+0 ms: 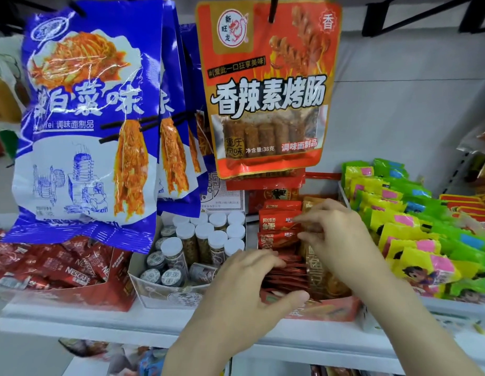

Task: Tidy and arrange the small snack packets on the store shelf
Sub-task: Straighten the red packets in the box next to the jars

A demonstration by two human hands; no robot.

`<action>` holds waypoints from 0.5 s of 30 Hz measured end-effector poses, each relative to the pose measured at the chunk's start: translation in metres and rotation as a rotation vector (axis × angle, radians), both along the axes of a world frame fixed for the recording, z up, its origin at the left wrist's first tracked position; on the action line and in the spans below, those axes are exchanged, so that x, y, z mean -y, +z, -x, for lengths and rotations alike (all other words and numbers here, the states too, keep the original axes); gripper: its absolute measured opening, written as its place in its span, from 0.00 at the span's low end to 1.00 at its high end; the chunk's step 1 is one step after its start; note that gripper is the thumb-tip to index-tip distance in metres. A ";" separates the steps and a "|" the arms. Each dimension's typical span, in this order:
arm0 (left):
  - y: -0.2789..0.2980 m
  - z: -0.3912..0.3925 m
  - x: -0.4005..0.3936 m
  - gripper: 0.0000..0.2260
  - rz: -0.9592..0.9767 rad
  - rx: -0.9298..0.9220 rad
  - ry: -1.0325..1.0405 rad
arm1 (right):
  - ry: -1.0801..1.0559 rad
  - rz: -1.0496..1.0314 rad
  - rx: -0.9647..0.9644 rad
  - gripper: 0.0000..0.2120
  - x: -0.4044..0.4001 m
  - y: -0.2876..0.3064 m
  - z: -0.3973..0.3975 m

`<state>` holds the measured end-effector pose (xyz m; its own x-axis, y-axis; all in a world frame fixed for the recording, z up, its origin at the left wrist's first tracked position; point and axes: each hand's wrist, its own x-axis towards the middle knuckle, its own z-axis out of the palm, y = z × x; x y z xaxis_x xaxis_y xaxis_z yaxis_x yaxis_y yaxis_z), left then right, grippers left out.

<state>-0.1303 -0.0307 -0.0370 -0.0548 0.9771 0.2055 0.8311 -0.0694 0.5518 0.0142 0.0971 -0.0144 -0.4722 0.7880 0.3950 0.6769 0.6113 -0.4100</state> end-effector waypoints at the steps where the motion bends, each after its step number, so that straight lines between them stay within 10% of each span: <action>1: 0.000 0.000 0.000 0.26 0.006 -0.001 -0.004 | -0.016 -0.010 0.026 0.15 -0.001 -0.005 0.003; 15: 0.001 -0.002 -0.001 0.27 0.047 0.072 0.051 | -0.022 -0.153 -0.418 0.07 0.011 0.056 -0.017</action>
<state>-0.1278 -0.0297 -0.0358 -0.1174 0.9813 0.1528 0.7907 -0.0007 0.6123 0.0315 0.0863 0.0419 -0.2314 0.7136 0.6613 0.4856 0.6737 -0.5570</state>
